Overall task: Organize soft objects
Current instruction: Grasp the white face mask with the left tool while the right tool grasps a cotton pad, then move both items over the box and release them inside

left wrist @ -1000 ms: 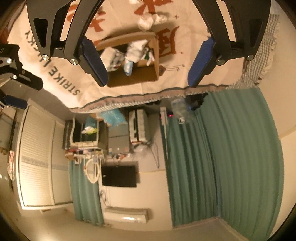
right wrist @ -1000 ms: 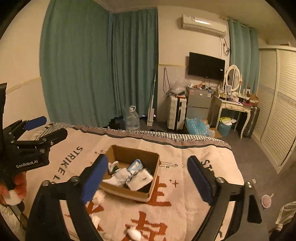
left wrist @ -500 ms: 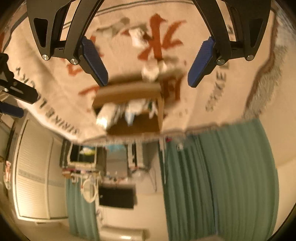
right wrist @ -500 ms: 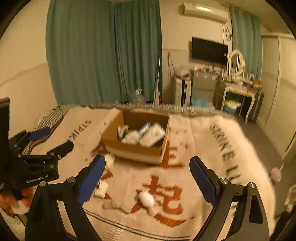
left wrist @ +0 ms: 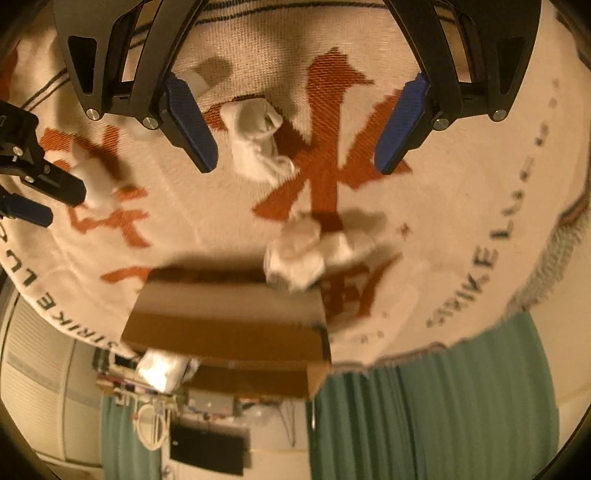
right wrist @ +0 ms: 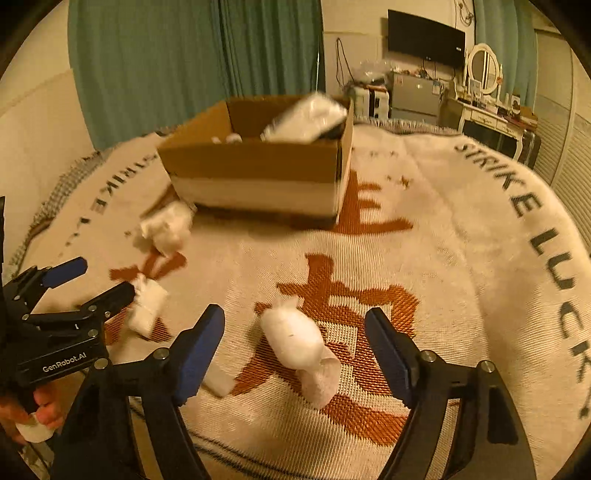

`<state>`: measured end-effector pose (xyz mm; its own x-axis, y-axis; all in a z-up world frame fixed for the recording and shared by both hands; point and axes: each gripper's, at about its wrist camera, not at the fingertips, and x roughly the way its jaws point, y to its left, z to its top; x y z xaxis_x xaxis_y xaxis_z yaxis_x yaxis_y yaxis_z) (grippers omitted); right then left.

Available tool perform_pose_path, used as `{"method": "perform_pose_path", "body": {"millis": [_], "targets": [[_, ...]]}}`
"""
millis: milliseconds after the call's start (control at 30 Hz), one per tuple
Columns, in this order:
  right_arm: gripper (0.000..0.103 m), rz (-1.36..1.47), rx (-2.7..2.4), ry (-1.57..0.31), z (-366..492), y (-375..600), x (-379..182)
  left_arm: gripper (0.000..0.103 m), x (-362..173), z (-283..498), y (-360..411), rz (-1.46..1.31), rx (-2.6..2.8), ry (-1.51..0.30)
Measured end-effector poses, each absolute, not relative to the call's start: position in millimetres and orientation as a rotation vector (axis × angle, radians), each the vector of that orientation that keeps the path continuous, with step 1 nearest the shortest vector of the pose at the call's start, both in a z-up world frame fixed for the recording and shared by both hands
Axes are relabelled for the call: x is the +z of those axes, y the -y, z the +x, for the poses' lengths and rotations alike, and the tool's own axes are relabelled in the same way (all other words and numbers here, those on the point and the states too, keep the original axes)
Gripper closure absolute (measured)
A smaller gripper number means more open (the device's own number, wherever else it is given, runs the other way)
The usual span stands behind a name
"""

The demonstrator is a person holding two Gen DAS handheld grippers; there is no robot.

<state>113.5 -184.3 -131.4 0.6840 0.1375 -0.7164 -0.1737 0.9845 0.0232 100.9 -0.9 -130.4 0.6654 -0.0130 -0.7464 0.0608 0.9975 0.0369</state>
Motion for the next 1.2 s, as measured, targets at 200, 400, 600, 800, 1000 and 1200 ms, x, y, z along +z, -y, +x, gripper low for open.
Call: {"method": "perform_pose_path", "body": {"millis": [200,400,600,800,1000,1200], "targets": [[0.044,-0.014,0.171,-0.847,129,191,-163,0.022,-151,104,14,0.078,-0.106,-0.874],[0.063,0.010,0.178,-0.873,126,186,-168,0.044,-161,103,29,0.102,-0.171,-0.910],[0.070,-0.040,0.171,-0.857,118,178,-169,0.065,-158,100,27,0.088,-0.200,-0.912],[0.073,-0.032,0.165,-0.851,113,180,-170,0.067,-157,98,27,0.099,-0.198,-0.916],[0.076,-0.023,0.177,-0.842,105,182,-168,0.068,-151,95,20,0.076,-0.198,-0.925],[0.076,-0.018,0.201,-0.802,88,179,-148,0.068,-131,83,17,0.045,-0.216,-0.909]]}}
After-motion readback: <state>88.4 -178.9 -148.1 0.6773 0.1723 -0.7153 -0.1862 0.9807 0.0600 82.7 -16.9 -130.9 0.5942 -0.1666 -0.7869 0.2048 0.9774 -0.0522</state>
